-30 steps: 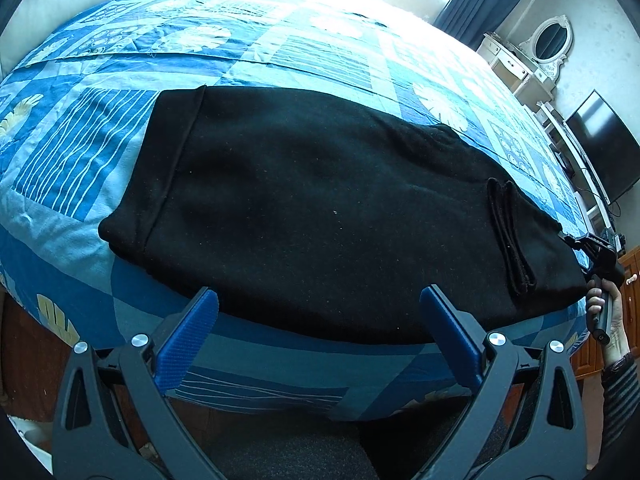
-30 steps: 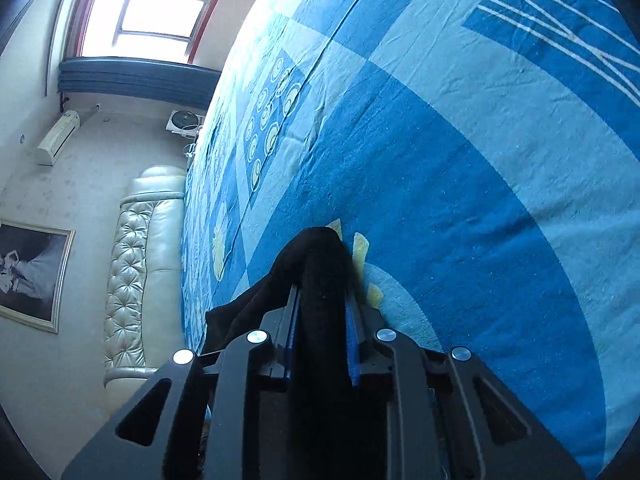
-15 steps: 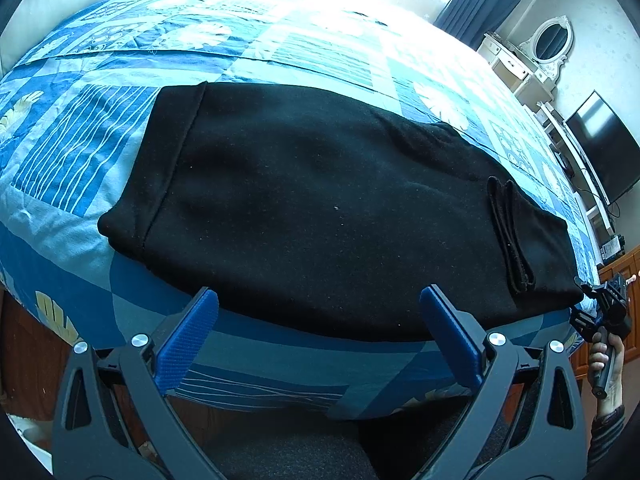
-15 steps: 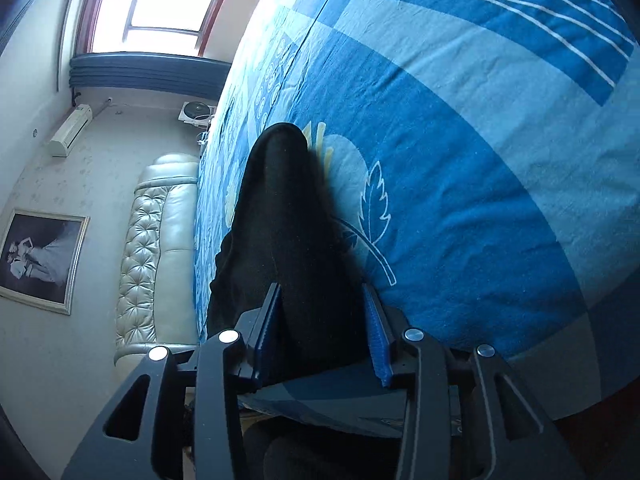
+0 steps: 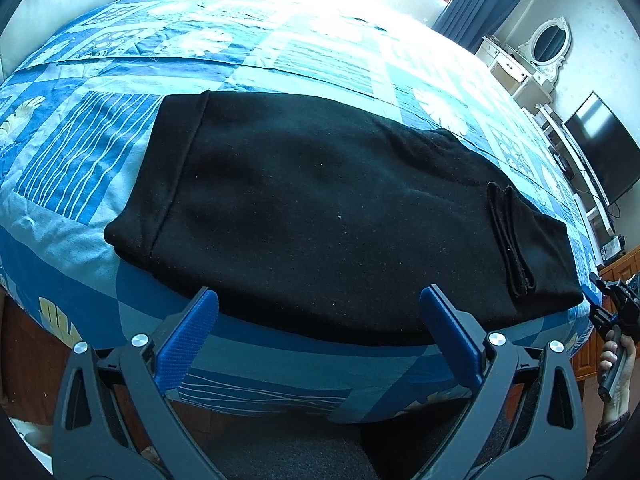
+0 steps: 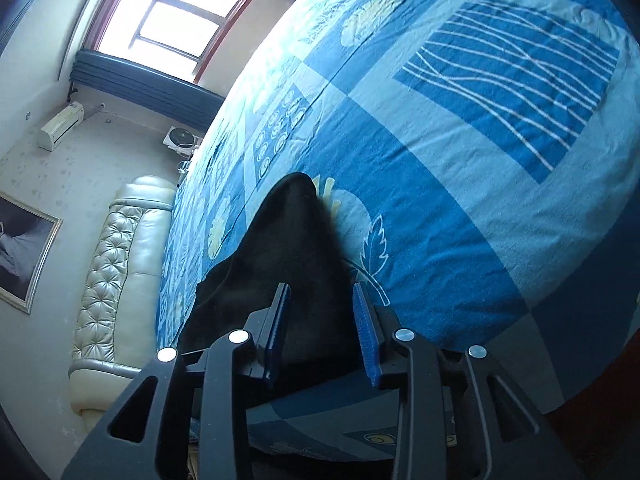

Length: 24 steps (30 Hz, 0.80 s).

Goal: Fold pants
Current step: 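Grasp the folded edge of the black pants with the right gripper, then grasp the pants edge with the left gripper while the right gripper holds its edge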

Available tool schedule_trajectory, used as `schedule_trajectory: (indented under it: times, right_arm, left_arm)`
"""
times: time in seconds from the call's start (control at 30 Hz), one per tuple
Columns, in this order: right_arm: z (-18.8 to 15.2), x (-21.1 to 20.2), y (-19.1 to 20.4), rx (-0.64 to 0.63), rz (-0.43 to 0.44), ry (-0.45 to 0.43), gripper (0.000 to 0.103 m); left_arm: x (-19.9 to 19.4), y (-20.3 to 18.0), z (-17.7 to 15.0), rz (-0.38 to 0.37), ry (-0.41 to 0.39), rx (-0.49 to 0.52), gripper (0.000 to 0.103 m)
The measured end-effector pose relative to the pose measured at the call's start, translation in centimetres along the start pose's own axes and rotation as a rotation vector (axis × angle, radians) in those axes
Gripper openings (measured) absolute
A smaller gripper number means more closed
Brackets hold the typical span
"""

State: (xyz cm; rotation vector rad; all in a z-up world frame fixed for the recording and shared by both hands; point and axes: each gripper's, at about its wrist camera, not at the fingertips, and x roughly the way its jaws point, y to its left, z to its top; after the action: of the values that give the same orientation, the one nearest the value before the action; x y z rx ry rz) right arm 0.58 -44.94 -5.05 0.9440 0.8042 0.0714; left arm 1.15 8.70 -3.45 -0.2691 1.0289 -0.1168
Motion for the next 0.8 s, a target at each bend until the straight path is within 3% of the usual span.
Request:
schedule_trajectory:
  times: [0.1, 0.23, 0.3, 0.47, 0.6, 0.8]
  right_arm:
    - [-0.9, 0.6, 3.0, -0.038, 0.079, 0.012, 0.055]
    - [-3.5, 4.7, 5.6, -0.077, 0.166, 0.139, 0.056]
    - [-4.5, 6.5, 5.9, -0.089, 0.159, 0.185, 0.056]
    - [-5.5, 7.9, 4.3, -0.074, 0.152, 0.217, 0.056]
    - [-5.6, 7.5, 3.2, -0.040, 0.172, 0.226, 0.056]
    - [-5.8, 7.9, 4.2, -0.087, 0.158, 0.232, 0.060]
  left_arm:
    - [0.0, 0.0, 0.1, -0.001, -0.002, -0.001, 0.101]
    - [-0.2, 0.0, 0.1, 0.002, -0.005, 0.005, 0.101]
    - [-0.4, 0.1, 0.3, 0.001, -0.011, 0.003, 0.101]
    - [-1.5, 1.2, 1.1, -0.018, -0.034, -0.021, 0.101]
    - [-2.1, 3.6, 2.3, -0.072, -0.026, -0.068, 0.101]
    - [-2.1, 10.6, 4.3, -0.263, -0.007, -0.267, 0.101]
